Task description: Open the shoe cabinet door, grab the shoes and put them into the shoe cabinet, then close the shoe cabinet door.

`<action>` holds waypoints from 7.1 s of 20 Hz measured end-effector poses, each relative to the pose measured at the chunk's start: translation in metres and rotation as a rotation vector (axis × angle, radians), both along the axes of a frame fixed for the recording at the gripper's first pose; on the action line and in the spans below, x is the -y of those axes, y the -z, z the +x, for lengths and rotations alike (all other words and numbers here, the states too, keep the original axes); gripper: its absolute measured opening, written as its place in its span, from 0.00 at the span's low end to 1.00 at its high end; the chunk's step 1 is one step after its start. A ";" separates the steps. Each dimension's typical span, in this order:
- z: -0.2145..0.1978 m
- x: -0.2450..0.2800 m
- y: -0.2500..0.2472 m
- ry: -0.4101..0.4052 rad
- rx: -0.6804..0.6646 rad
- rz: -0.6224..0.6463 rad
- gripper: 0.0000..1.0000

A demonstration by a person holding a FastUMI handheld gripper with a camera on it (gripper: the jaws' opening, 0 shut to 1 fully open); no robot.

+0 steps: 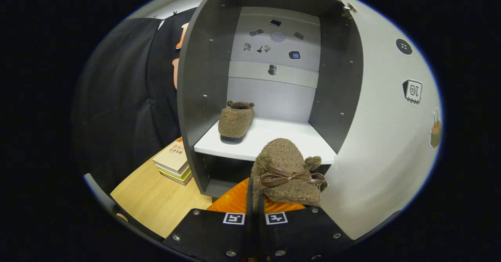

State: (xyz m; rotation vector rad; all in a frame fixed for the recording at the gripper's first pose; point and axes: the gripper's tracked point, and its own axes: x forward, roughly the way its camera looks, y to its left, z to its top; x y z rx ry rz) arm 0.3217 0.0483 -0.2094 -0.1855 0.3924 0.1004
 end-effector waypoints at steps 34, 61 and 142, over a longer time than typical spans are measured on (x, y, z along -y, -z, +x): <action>0.254 0.005 0.013 -0.156 -0.051 -0.008 0.11; 0.004 0.009 -0.072 0.090 -0.013 0.078 0.93; -0.169 0.016 -0.126 0.093 0.146 0.162 0.92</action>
